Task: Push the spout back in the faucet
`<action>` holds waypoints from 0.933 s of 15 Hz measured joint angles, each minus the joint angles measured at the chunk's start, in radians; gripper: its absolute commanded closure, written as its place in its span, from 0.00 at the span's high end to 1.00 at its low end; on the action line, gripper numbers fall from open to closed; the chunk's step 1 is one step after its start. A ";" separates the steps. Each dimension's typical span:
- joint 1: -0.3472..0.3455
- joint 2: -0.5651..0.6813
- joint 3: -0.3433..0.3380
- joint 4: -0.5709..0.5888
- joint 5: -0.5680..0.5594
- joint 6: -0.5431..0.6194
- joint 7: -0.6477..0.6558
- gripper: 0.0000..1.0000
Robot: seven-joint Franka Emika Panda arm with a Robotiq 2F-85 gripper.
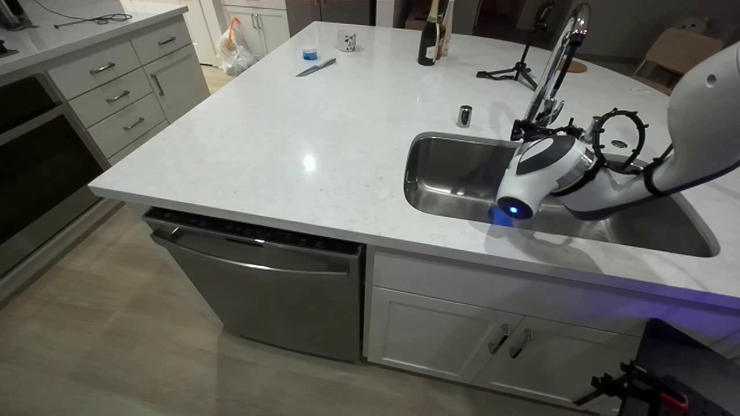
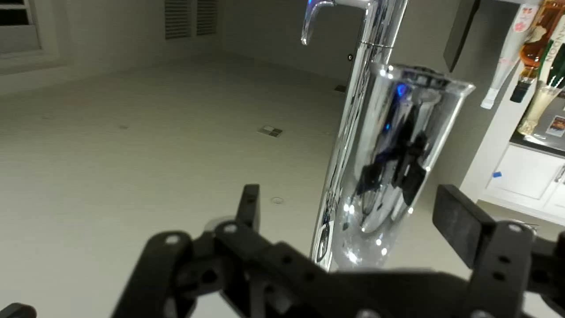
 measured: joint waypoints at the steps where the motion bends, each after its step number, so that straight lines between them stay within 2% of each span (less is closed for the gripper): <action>1: -0.003 0.010 0.000 0.012 0.000 0.000 0.000 1.00; 10: -0.028 0.120 0.002 0.124 0.000 0.004 0.000 1.00; 11: -0.028 0.130 0.002 0.134 0.000 0.004 0.000 0.75; 12: -0.028 0.139 0.002 0.142 0.000 0.004 0.000 0.72; 14: -0.028 0.151 0.003 0.156 0.000 0.004 0.000 0.56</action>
